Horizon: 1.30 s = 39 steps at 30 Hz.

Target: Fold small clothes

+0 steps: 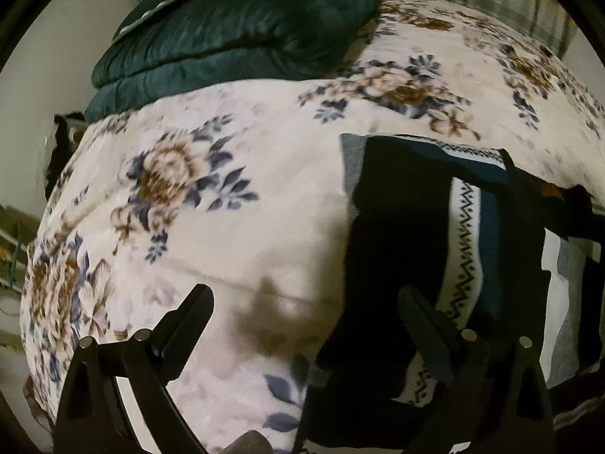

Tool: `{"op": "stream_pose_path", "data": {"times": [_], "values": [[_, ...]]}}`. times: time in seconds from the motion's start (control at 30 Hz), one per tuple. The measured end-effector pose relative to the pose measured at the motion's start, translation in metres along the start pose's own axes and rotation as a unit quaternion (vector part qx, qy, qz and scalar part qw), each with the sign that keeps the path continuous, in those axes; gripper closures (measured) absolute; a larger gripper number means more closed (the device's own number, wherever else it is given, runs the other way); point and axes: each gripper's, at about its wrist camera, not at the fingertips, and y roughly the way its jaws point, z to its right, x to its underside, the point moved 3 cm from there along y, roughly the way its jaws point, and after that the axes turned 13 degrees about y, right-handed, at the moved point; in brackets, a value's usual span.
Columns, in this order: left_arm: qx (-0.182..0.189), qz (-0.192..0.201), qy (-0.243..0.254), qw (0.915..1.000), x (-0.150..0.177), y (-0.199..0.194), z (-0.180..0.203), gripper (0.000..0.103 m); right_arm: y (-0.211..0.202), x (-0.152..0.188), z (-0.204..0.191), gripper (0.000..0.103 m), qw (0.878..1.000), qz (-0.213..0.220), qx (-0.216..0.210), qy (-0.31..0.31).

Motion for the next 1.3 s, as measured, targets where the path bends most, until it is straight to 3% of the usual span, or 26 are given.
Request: {"op": "stream_pose_path", "data": {"times": [0.03, 0.07, 0.13, 0.17, 0.27, 0.33, 0.4, 0.43, 0.57, 0.63, 0.67, 0.73, 0.77, 0.8, 0.83, 0.9, 0.97, 1.0, 1.1, 1.17, 1.3], "values": [[0.003, -0.001, -0.005, 1.0, 0.0, 0.0, -0.003, 0.004, -0.005, -0.001, 0.003, 0.085, 1.0, -0.005, -0.018, 0.014], [0.006, -0.002, -0.011, 0.9999, 0.0, 0.001, -0.006, 0.004, -0.012, -0.003, 0.004, 0.067, 0.999, -0.005, -0.046, 0.028], [0.014, 0.0, -0.021, 0.9997, -0.002, 0.002, -0.01, 0.004, -0.027, -0.006, -0.001, 0.048, 0.993, 0.007, -0.111, 0.039], [0.015, -0.001, -0.021, 0.9997, -0.004, 0.004, -0.01, 0.004, -0.031, -0.006, -0.009, 0.047, 0.991, 0.011, -0.127, 0.03], [0.013, -0.001, -0.017, 0.9998, -0.009, 0.007, -0.009, 0.004, -0.019, -0.004, -0.033, 0.046, 0.994, -0.001, -0.11, -0.01], [0.013, -0.004, -0.013, 0.9998, -0.011, 0.011, -0.008, 0.004, 0.001, 0.0, -0.045, 0.047, 0.996, -0.025, -0.066, -0.045], [0.016, -0.008, -0.012, 0.9998, -0.012, 0.013, -0.008, 0.004, 0.007, 0.006, -0.057, 0.091, 0.996, 0.0, -0.018, -0.088], [0.016, -0.008, -0.013, 0.9998, -0.012, 0.013, -0.009, 0.004, 0.003, 0.01, -0.061, 0.095, 0.995, 0.019, -0.009, -0.101], [0.024, 0.001, -0.026, 0.9994, -0.011, 0.012, -0.016, 0.004, -0.053, 0.016, -0.061, 0.095, 0.986, 0.124, -0.028, -0.104], [0.026, -0.001, -0.029, 0.9993, -0.011, 0.016, -0.017, 0.004, -0.059, 0.009, -0.056, 0.095, 0.985, 0.143, -0.023, -0.093], [0.027, -0.006, -0.03, 0.9992, -0.01, 0.02, -0.017, 0.004, -0.052, 0.004, -0.053, 0.095, 0.988, 0.129, -0.018, -0.088], [0.027, -0.014, -0.031, 0.9991, -0.008, 0.028, -0.017, 0.004, -0.02, -0.009, -0.04, 0.093, 0.996, 0.053, -0.017, -0.076], [0.027, -0.018, -0.03, 0.999, -0.006, 0.031, -0.016, 0.004, -0.001, -0.014, -0.034, 0.084, 0.998, 0.014, -0.005, -0.063], [0.029, -0.022, -0.028, 0.9989, -0.005, 0.033, -0.016, 0.004, 0.004, -0.014, -0.027, 0.077, 0.999, 0.003, 0.004, -0.053], [0.032, -0.026, -0.026, 0.9988, -0.003, 0.035, -0.016, 0.004, 0.002, -0.013, -0.024, 0.069, 0.999, 0.003, -0.001, -0.042], [0.036, -0.021, -0.024, 0.9988, 0.002, 0.029, -0.018, 0.004, -0.01, -0.009, -0.017, 0.065, 0.999, 0.007, -0.032, -0.028], [0.036, -0.011, -0.019, 0.9991, 0.011, 0.014, -0.02, 0.004, -0.025, 0.001, -0.007, 0.042, 0.998, 0.009, -0.052, -0.022], [0.036, -0.007, -0.019, 0.9992, 0.014, 0.008, -0.021, 0.004, -0.033, 0.009, 0.002, 0.037, 0.998, 0.009, -0.054, -0.02], [0.042, -0.003, -0.015, 0.999, 0.032, -0.019, -0.018, 0.004, -0.052, 0.039, 0.023, 0.03, 0.998, -0.009, -0.055, -0.028], [0.051, -0.007, -0.01, 0.9986, 0.049, -0.041, -0.01, 0.004, -0.066, 0.061, 0.041, 0.019, 0.997, -0.028, -0.055, -0.039], [0.069, -0.015, 0.01, 0.9975, 0.085, -0.083, 0.021, 0.004, -0.085, 0.091, 0.077, 0.018, 0.995, -0.053, -0.057, -0.058]]}}
